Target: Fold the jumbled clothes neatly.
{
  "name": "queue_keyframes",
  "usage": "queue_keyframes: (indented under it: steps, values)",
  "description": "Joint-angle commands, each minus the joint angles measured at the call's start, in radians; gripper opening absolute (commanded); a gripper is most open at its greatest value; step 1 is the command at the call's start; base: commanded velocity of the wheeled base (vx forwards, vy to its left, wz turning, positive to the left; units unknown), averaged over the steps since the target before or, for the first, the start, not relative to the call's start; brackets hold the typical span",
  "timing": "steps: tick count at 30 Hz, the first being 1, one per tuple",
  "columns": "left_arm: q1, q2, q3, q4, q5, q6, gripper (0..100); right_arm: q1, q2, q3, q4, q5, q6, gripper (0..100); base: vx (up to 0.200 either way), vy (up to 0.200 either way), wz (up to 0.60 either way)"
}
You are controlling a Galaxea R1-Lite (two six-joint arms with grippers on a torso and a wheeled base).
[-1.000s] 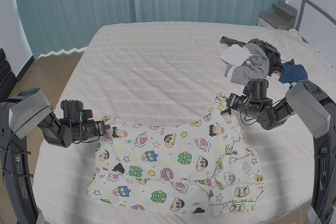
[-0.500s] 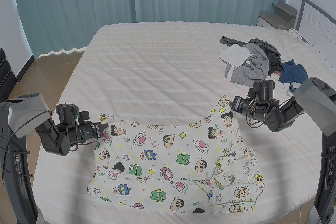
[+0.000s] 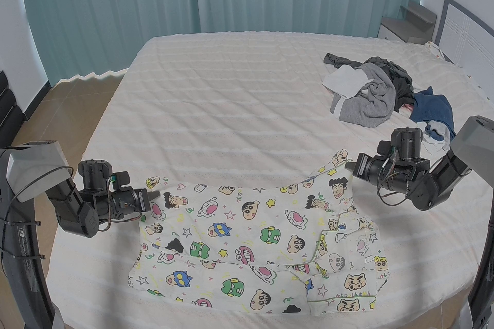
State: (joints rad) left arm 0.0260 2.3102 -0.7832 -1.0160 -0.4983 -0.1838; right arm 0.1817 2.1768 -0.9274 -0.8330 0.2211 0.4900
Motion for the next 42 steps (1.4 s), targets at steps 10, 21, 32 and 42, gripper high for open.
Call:
queue_keyframes:
  steps: [10,21,32,42]
  values:
    - [0.049,-0.06,0.139,-0.09,-0.077,0.007,0,-0.018,-0.137,0.225,-0.044,0.095,-0.013,0,0.0,0.0,0.0]
    - [0.06,-0.052,0.248,-0.177,-0.105,0.04,0,-0.019,-0.178,0.349,-0.043,0.135,-0.123,0,0.0,0.0,0.0]
    - [0.057,-0.035,0.303,-0.179,-0.105,0.09,0,-0.021,-0.195,0.466,-0.046,0.169,-0.263,0,0.0,0.0,0.0]
    - [0.058,-0.041,0.349,-0.184,-0.106,0.132,0,-0.021,-0.201,0.556,-0.048,0.172,-0.357,0,0.0,0.0,0.0]
